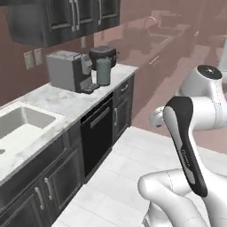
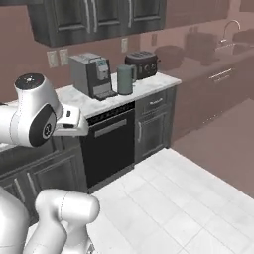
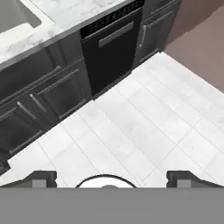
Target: Navigate to the fridge.
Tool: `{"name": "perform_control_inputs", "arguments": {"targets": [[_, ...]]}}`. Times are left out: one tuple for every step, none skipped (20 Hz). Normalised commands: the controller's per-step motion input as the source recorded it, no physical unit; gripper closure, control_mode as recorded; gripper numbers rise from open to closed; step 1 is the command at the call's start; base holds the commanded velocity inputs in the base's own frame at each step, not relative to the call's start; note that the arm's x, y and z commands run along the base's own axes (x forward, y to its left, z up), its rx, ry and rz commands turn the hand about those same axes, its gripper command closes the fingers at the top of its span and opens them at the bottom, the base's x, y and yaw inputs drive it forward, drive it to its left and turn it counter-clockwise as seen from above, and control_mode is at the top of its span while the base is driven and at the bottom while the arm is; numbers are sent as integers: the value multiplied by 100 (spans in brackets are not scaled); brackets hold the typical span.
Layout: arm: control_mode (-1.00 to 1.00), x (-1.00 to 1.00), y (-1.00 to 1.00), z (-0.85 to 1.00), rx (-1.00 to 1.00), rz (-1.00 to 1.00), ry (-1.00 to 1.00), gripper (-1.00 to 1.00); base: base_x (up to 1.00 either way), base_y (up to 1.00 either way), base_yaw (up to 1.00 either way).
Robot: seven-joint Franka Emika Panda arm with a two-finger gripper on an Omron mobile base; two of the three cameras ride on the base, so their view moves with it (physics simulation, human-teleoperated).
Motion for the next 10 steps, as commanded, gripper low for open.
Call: {"name": "perform_control_inputs", "arguments": {"targets": [[100,0,0,0,0,0,0,-100,0,0,-98],[100,0,0,0,0,0,0,-100,0,0,-98],[100,0,0,0,0,0,0,-100,0,0,-97],[100,0,0,0,0,0,0,-100,0,0,-97],[100,0,0,0,0,0,0,-100,-1,0,-96],[100,0,0,0,0,0,0,-100,-3,0,-96],[100,0,0,0,0,0,0,-100,-1,0,-95],[100,0,0,0,0,0,0,-100,0,0,-96],[100,0,0,0,0,0,0,-100,0,0,-96],[100,0,0,0,0,0,0,-100,0,0,-96]]}}
